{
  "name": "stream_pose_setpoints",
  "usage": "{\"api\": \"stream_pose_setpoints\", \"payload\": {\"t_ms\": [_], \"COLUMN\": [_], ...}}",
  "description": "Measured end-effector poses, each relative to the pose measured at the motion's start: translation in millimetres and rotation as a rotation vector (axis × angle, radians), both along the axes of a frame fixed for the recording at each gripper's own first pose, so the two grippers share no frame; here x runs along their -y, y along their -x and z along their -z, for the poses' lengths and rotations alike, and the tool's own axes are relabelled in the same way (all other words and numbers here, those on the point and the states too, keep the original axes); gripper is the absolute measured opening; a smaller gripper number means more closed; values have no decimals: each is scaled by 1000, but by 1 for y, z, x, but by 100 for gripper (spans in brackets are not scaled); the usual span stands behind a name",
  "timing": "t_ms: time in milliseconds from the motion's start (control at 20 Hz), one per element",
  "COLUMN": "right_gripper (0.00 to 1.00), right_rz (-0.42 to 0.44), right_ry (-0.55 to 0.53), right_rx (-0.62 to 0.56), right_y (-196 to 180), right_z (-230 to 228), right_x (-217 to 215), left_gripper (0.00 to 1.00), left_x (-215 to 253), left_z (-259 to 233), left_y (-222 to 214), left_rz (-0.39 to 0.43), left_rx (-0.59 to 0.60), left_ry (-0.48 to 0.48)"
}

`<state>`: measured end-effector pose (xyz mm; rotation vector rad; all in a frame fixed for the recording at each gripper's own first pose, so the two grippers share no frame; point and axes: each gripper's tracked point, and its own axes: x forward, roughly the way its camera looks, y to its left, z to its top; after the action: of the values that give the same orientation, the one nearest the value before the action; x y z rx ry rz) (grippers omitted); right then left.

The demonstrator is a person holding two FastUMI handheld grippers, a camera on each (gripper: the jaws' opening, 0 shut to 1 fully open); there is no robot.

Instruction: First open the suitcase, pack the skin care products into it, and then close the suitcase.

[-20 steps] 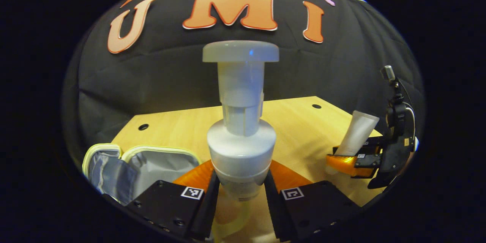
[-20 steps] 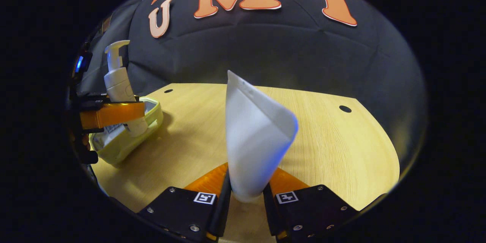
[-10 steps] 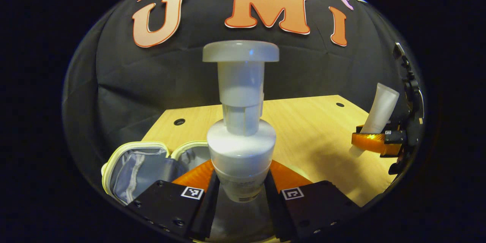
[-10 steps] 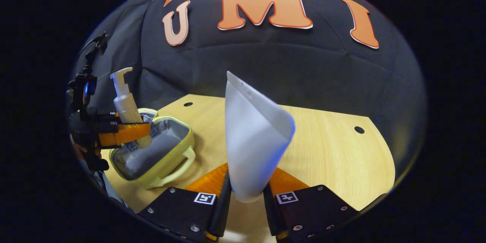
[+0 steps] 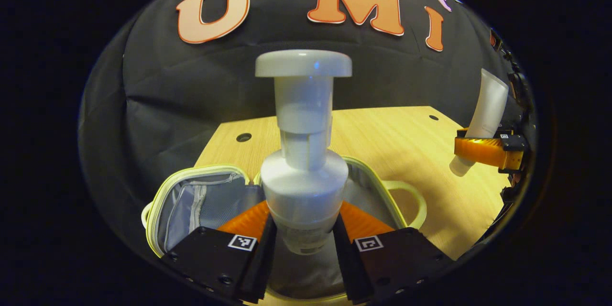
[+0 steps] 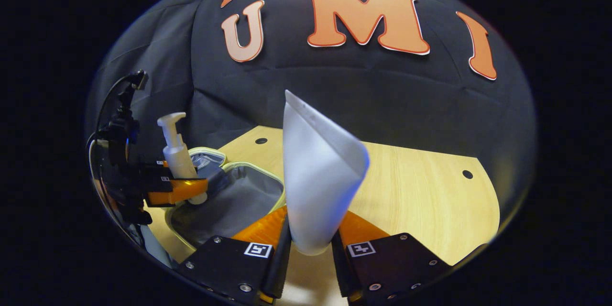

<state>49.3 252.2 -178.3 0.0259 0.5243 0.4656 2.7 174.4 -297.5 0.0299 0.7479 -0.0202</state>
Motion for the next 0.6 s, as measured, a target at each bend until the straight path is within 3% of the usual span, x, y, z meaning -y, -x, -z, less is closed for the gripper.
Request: {"api": "stream_pose_setpoints", "payload": {"t_ms": [600], "right_gripper": [43], "right_rz": [99], "right_ry": [-8], "right_rx": [-35], "right_y": [23], "right_z": [-8], "right_x": [-46], "left_gripper": [60], "left_x": [-4], "left_z": [68], "left_y": [11], "left_rz": [96], "left_rx": [-258], "left_ry": [98]}}
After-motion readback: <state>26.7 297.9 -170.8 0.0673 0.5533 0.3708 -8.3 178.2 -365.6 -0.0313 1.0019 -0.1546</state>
